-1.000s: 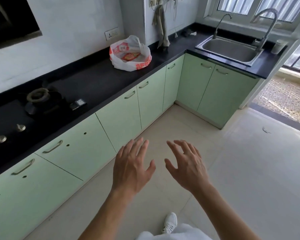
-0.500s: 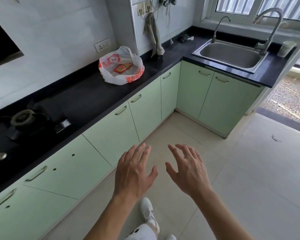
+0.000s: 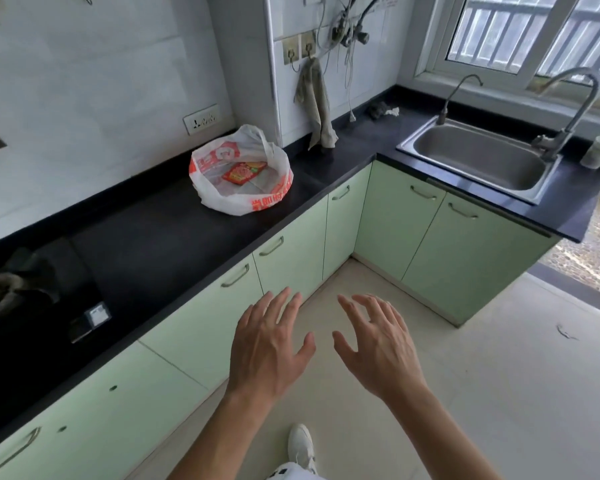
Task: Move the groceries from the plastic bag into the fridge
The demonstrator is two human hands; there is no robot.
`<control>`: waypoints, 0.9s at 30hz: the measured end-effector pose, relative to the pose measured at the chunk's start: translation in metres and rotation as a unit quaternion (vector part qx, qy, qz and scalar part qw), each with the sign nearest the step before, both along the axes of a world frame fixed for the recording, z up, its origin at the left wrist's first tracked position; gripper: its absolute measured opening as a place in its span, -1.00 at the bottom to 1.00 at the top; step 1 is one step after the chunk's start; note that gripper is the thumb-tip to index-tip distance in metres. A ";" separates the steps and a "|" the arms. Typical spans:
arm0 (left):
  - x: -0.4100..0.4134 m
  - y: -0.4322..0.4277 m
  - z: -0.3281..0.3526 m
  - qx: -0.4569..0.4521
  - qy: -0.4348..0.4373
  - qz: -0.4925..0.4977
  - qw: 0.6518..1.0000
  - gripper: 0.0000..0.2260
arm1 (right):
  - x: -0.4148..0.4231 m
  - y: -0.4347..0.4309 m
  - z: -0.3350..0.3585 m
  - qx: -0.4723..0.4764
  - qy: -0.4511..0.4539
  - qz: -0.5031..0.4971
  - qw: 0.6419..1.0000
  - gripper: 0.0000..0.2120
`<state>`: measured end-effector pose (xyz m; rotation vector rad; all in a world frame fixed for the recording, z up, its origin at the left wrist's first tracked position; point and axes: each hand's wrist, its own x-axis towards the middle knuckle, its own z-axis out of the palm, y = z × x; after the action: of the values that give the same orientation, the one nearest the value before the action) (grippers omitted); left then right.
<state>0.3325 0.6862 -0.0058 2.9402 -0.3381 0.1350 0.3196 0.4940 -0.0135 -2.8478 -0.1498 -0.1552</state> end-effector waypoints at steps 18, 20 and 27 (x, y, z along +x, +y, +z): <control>0.218 0.037 -0.013 -0.011 0.008 0.039 0.999 -0.42 | 0.230 0.036 -0.008 0.000 0.008 0.035 0.999 -0.41; 0.237 0.035 -0.018 -0.010 0.010 0.050 0.999 -0.42 | 0.254 0.034 -0.012 -0.001 0.004 0.047 0.999 -0.41; 0.310 0.020 -0.026 0.002 0.027 0.093 0.995 -0.42 | 0.355 0.018 -0.024 0.012 -0.011 0.092 0.996 -0.45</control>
<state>0.6422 0.7058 -0.0317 2.9680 -0.0561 0.0791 0.6750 0.5118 -0.0375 -2.7903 -0.4113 -0.1494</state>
